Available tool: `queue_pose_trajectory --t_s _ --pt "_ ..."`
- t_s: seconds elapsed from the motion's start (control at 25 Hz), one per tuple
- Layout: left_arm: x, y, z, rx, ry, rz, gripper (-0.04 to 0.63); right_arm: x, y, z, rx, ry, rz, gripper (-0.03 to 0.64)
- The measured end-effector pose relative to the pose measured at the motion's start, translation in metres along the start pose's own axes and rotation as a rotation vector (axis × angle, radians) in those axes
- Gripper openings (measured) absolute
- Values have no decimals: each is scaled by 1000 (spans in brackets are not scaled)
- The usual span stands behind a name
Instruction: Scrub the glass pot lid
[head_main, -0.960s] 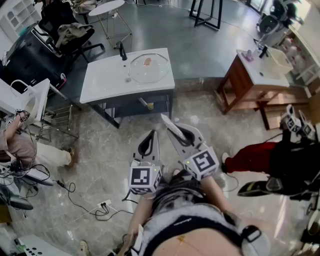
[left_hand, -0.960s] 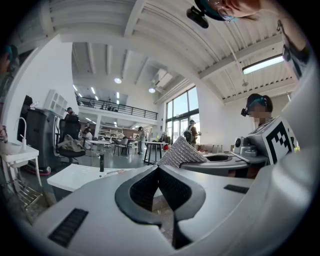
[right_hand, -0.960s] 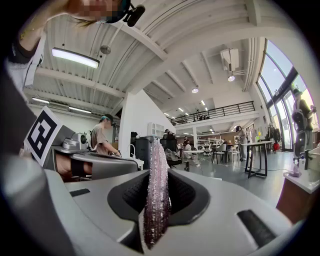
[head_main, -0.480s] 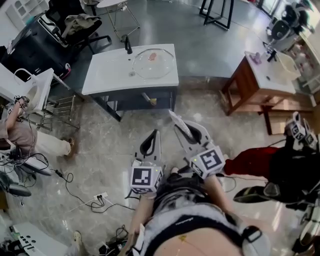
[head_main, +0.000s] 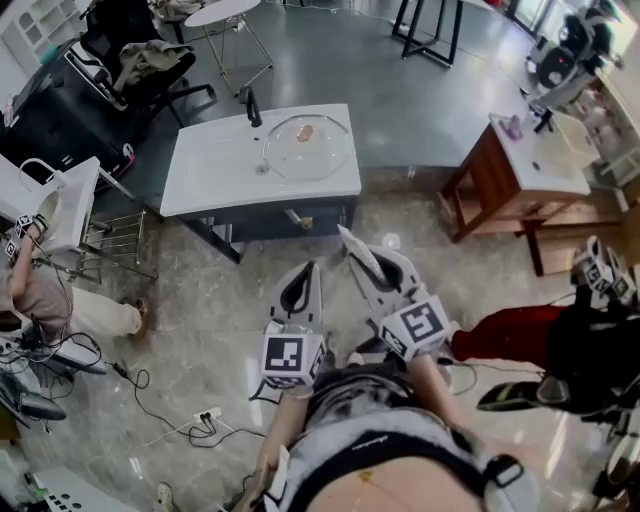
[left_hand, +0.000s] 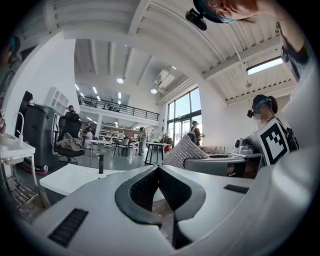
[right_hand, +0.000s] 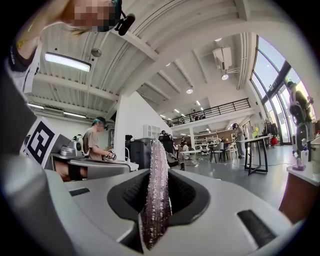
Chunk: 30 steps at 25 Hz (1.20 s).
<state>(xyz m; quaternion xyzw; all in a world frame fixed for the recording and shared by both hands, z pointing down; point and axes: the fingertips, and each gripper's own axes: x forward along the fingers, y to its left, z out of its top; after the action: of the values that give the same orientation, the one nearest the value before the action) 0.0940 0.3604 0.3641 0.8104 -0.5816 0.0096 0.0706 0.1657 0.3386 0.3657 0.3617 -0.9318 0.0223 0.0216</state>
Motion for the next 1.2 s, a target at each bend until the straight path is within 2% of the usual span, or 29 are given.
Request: queue_pose_trajectory --t_s 0.28,0.56,0.92,1.08,1.2 --pt "49 38 2 15 7 -101 0 58 -7 -3 35 28 -41 83" --pt "73 72 3 6 13 -172 0 98 -7 -9 37 41 -90 83" --pt "76 119 0 8 27 -203 0 139 2 -19 54 46 -138 83" --pt "76 133 -2 -6 37 -210 0 151 7 -16 7 23 -146 83" --pt "77 138 -1 -9 38 -217 0 155 10 -18 19 48 -152 83"
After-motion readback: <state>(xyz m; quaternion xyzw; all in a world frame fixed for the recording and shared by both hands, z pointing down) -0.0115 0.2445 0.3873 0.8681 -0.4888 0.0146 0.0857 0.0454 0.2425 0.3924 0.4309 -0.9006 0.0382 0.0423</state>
